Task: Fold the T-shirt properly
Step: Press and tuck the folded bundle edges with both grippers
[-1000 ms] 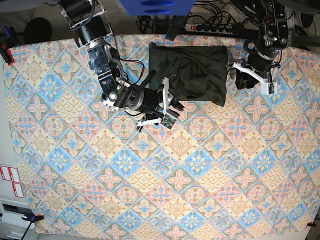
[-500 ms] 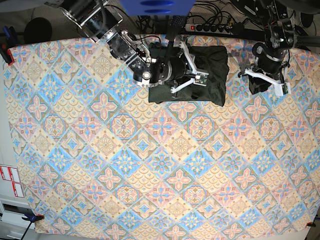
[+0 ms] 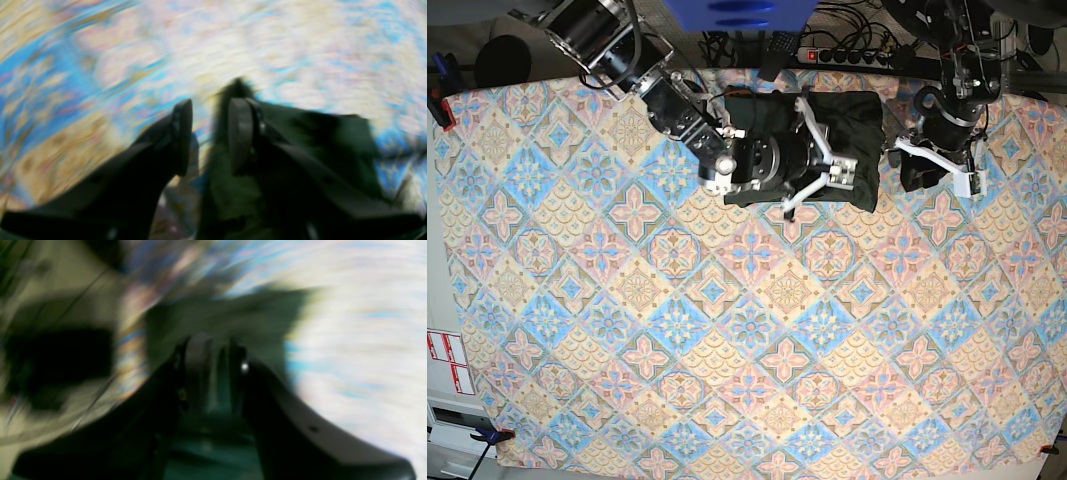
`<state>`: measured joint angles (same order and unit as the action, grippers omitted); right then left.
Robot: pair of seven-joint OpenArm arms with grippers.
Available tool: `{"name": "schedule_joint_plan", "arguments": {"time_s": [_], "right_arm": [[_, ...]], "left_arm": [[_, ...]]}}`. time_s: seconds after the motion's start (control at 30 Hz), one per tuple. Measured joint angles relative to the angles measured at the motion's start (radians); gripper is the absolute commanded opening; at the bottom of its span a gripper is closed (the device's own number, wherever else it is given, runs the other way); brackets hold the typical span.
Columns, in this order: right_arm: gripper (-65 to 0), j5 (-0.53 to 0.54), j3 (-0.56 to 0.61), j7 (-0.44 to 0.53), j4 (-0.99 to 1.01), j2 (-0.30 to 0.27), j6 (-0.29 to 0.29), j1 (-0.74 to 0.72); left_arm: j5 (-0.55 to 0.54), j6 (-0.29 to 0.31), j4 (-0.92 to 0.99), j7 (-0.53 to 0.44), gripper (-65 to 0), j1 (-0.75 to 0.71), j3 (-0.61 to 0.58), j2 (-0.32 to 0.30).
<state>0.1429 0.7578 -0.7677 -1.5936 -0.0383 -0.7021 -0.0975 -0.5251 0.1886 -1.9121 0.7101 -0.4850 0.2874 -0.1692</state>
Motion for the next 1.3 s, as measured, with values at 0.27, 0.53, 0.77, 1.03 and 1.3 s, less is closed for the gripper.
{"name": "schedule_joint_plan", "arguments": {"time_s": [0.27, 0.53, 0.77, 1.03, 1.3], "right_arm": [[-53.7, -0.004, -0.333, -0.01, -0.035, -0.009, 0.006, 0.082], [-53.7, -0.001, -0.372, -0.002, -0.035, -0.045, 0.003, 0.084], [-53.7, -0.004, -0.372, -0.002, -0.035, -0.045, 0.006, 0.084], [-53.7, -0.001, -0.372, 0.001, -0.035, -0.045, 0.006, 0.084], [-53.7, -0.002, -0.372, -0.003, -0.035, -0.046, 0.006, 0.082]], "left_arm": [[0.005, 0.003, -0.022, -0.003, -48.2, 0.003, -0.185, -0.03], [0.04, -0.008, 0.022, -0.014, -48.2, 0.09, -0.312, -0.033], [0.159, -0.006, 0.158, -0.004, -48.2, 0.108, -0.38, -0.031], [0.163, 0.002, 0.127, -0.018, -48.2, -0.021, -0.379, -0.103], [0.167, -0.004, 0.129, -0.022, -48.2, -0.084, -0.373, -0.168]]}}
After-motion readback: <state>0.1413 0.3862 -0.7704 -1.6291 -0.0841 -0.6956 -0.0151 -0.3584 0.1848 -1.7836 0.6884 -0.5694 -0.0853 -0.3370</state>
